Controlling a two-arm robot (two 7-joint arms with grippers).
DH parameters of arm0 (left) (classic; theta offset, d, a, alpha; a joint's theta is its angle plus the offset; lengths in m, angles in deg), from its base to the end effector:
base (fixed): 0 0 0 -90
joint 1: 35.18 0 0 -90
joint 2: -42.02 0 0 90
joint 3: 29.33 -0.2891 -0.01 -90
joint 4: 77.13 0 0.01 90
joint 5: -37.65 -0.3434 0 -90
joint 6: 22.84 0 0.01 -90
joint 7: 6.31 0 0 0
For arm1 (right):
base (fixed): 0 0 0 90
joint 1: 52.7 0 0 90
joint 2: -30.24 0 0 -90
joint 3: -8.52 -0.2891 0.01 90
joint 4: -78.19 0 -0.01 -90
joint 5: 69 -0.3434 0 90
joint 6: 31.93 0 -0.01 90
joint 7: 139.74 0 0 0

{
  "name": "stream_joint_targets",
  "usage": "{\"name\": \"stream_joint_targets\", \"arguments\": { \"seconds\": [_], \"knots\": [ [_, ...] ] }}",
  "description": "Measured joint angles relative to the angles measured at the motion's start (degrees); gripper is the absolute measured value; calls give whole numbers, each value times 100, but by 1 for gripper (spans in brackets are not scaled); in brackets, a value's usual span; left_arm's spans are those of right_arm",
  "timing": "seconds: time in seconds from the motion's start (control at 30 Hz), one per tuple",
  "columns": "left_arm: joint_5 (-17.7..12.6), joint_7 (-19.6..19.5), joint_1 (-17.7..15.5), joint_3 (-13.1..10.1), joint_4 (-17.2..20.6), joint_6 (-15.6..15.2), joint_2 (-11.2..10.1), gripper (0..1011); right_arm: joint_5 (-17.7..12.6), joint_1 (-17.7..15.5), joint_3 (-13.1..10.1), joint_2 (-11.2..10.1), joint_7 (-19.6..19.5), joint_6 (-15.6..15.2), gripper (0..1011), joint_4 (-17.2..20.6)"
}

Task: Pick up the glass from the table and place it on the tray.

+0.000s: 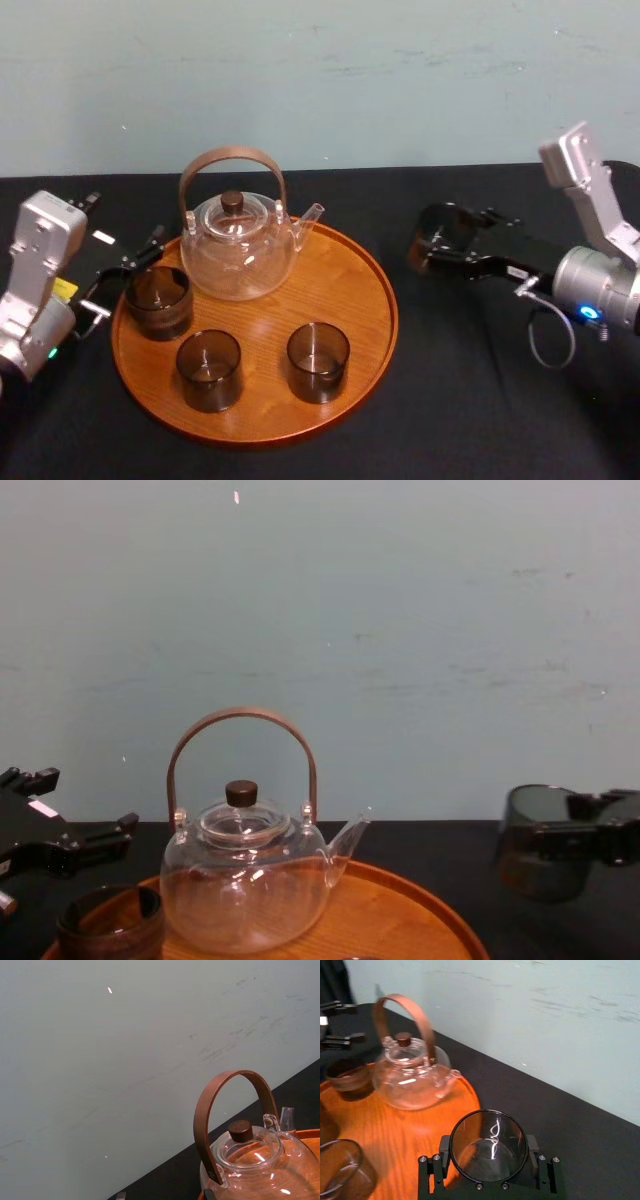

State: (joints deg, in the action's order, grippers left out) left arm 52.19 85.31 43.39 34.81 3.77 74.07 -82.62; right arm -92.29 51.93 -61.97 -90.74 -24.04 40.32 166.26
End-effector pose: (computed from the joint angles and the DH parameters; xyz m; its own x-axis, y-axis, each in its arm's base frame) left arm 0.3906 0.0730 -0.3082 0.2923 0.8803 0.3738 -0.9552 0.2874 0.0702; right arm 0.4139 -0.0568 -0.2350 0.6410 -0.7659 0.0503 0.7389 0.5980 -0.3104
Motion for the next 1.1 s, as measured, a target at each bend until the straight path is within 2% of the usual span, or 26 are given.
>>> {"name": "stream_joint_targets", "arguments": {
  "seconds": [0.07, 0.13, 0.27, 0.33, 0.67, 1.1],
  "knots": [
    [0, 0, 0, 0, 0, 0, 0, 1001, 3, 23, 37, 4, 24, 3, 902, 0],
    [0, 0, 0, 0, 0, 0, 0, 1002, 7, 119, 204, 36, 121, 16, 902, -7],
    [0, 0, 0, 0, 0, 0, 0, 1001, 9, 202, 343, 84, 188, 38, 902, -42],
    [0, 0, 0, 0, 0, 0, 0, 1001, 14, 299, 484, 145, 250, 66, 902, -107],
    [0, 0, 0, 0, 0, 0, 0, 1001, 26, 555, 855, 318, 382, 148, 902, -319],
    [0, 0, 0, 0, 0, 0, 0, 1001, 49, 779, 1118, 498, 447, 215, 902, -734]
  ]
}}
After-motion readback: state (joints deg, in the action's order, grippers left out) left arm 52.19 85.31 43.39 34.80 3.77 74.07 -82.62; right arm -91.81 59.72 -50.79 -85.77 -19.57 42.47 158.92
